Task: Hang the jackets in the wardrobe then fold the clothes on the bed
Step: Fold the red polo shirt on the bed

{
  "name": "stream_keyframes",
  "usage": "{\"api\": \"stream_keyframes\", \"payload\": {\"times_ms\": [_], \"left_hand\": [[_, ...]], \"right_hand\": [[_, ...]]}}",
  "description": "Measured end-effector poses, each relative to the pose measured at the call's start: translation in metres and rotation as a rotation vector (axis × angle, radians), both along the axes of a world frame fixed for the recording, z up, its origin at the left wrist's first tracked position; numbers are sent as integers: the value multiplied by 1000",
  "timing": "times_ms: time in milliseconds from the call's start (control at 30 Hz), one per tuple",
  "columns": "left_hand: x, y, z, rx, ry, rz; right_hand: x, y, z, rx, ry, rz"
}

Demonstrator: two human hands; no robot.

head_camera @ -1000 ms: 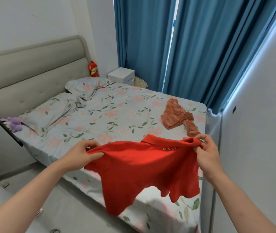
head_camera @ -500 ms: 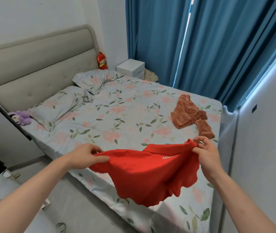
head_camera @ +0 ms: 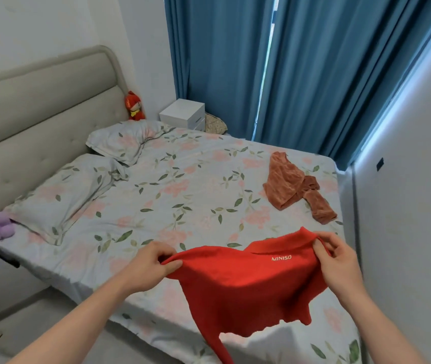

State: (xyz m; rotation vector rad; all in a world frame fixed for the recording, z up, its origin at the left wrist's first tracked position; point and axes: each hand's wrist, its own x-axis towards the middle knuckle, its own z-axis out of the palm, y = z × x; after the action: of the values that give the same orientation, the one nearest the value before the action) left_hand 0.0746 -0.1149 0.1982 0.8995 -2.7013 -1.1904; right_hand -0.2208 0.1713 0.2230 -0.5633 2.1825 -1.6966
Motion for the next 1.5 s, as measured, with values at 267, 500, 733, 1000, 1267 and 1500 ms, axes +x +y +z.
{"api": "stream_keyframes", "payload": {"times_ms": [267,500,733,1000,1267,1500], "left_hand": [[11,-32,6,130,229,165],[33,-27,24,-138,374,201],[51,-24,33,-186,337,100],[26,-68,8,-196,132,-20],[-22,-129,-69,-135,-3,-66],[-70,-185,-140,-93,-106,-45]], "right_hand": [[47,2,-19,-5,64,-223],[63,32,-1,-33,85,-226],[81,42,9,-87,156,-209],[52,17,-2,41,182,-177],[10,-54,-68,265,39,-187],[-29,-119,-139,380,-115,-256]]}}
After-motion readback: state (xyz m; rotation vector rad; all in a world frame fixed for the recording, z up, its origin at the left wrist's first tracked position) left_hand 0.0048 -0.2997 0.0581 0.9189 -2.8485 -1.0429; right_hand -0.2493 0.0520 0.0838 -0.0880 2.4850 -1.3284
